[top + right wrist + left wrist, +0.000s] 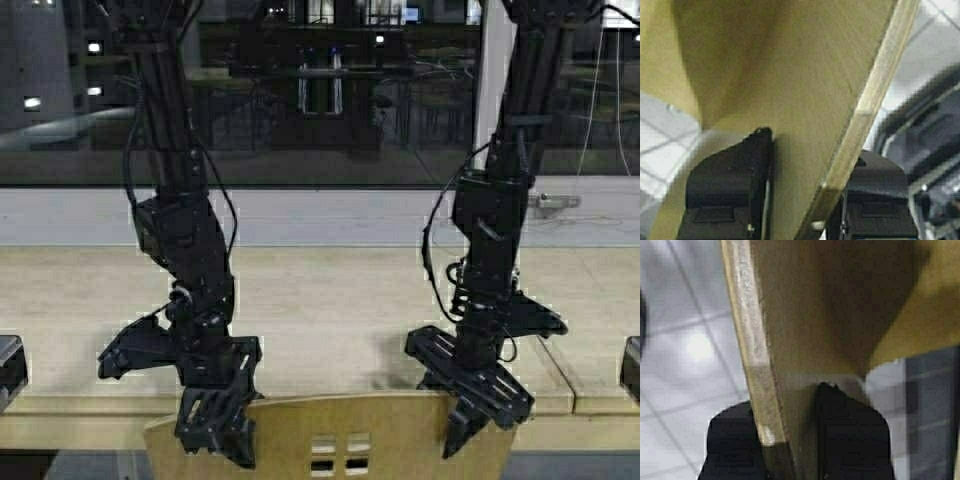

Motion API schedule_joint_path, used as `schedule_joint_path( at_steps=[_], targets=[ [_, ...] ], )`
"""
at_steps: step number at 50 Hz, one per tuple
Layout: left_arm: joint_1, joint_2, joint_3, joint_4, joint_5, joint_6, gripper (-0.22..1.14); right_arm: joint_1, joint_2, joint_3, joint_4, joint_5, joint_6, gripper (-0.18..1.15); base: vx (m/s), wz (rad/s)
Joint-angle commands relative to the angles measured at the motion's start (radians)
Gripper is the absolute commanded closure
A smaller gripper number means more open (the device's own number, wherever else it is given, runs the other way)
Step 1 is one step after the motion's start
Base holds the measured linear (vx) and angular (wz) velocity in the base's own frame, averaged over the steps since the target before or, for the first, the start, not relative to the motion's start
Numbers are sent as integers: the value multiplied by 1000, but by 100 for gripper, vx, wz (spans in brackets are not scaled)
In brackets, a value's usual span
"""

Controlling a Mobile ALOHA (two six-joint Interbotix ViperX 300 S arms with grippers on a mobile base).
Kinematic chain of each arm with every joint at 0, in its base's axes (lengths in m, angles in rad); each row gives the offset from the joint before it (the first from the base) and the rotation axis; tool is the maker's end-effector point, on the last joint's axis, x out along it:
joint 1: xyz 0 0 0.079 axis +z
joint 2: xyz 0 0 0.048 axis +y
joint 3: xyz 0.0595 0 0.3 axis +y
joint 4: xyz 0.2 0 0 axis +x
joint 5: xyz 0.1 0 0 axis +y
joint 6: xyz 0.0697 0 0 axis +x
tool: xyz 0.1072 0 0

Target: Push the chairs under the table

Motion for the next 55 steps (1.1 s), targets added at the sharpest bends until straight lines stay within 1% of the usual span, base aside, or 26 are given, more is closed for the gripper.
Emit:
schedule_joint_path(
  at_steps=[1,5,8,10,13,16,23,31,42,50,55],
  targets=[
    [31,-75,-21,51,25,101,70,48,-31,-5,-28,26,-115,52,0,0],
    [29,-83,-18,81,46,101,52,43,-32,-17,-26,55,-109,27,0,0],
    [31,-89,-11,98,55,101,39,43,-35,-17,-25,61,-101,14,0,0],
    [31,-94,-6,100,58,98,31,43,-37,-14,-25,66,-100,9,0,0],
    [31,-109,3,100,61,98,21,43,-44,-5,-25,72,-97,9,0,0],
    [31,-126,15,100,61,92,16,43,-55,6,-18,78,-84,9,0,0],
    [29,-192,52,97,63,86,16,43,-112,55,5,106,-29,9,0,0],
    [31,-316,126,92,66,83,16,37,-235,110,5,152,2,9,0,0],
    [31,-480,215,80,21,83,16,6,-426,167,5,160,11,9,0,0],
    [31,-561,272,81,23,89,16,-6,-517,189,5,167,15,9,0,0],
    [34,-618,301,106,25,117,16,-28,-580,181,-31,166,-29,9,0,0]
  ],
)
